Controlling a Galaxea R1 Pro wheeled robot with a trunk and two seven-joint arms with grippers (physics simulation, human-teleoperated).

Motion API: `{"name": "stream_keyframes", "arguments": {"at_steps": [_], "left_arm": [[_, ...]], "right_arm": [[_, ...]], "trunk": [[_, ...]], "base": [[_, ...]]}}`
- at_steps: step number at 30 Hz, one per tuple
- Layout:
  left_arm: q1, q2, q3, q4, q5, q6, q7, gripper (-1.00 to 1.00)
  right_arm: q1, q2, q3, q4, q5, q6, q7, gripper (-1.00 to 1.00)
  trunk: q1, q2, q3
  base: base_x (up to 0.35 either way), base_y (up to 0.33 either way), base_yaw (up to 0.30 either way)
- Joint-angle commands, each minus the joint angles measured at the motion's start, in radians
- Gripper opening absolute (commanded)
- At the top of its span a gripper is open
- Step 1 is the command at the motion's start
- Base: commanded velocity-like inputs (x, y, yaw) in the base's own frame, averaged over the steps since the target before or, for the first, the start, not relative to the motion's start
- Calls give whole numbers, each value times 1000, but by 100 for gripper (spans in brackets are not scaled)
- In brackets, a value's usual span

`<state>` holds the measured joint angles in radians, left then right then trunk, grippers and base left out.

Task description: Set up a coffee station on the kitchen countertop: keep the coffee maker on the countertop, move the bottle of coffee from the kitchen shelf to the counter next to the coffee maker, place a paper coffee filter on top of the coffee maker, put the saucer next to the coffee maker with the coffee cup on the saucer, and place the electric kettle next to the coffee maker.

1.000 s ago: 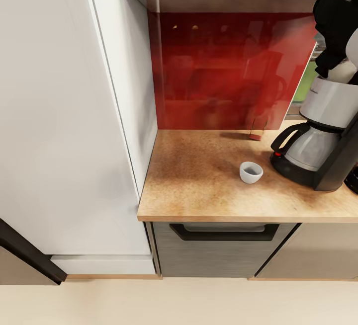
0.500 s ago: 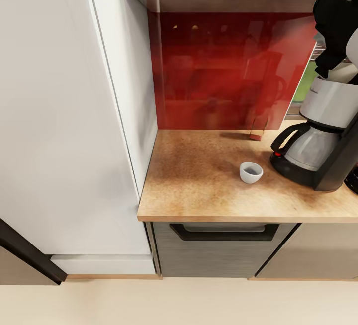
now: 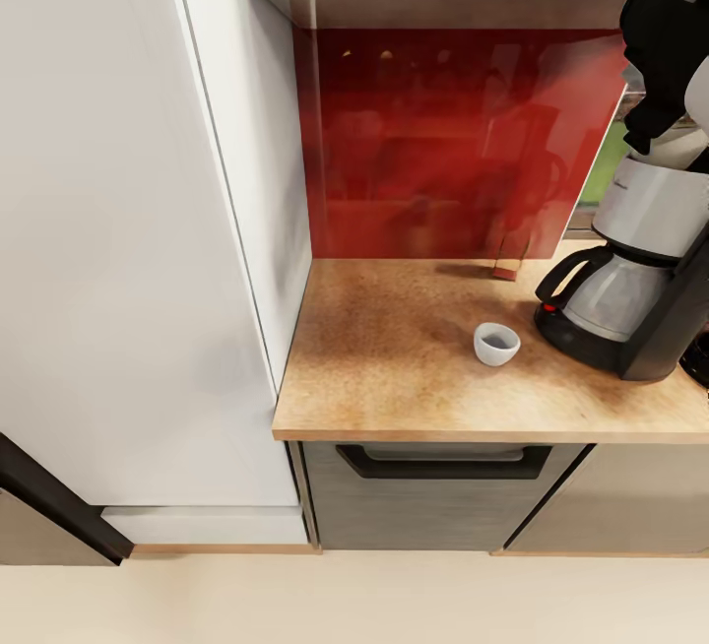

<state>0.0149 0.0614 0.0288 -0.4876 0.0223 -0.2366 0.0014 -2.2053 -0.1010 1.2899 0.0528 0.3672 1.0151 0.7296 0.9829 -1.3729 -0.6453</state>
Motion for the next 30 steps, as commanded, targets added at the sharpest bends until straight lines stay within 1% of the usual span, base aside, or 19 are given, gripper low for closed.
{"name": "stream_keyframes", "arguments": {"at_steps": [1,8,12,23,30], "left_arm": [[0,0,0,-1,2,-1,0,100],[0,0,0,-1,2,-1,0,100],[0,0,0,-2,2,-1,0,100],[0,0,0,-3,2,-1,0,100],[0,0,0,-2,2,-1,0,100]], "right_arm": [[-1,0,-1,-1,10,0,10,100],[-1,0,-1,-1,10,0,10,100],[-1,-1,-4,-1,10,0,10,100],[-3,-7,-11,-1,6,0,12,100],[-8,-8,-12,-1,6,0,39,100]], "trunk": [[0,0,-1],[0,0,-1],[-15,28,12],[-15,28,12],[-15,28,12]], "base": [[0,0,0],[0,0,0],[0,0,0],[0,0,0],[0,0,0]]}}
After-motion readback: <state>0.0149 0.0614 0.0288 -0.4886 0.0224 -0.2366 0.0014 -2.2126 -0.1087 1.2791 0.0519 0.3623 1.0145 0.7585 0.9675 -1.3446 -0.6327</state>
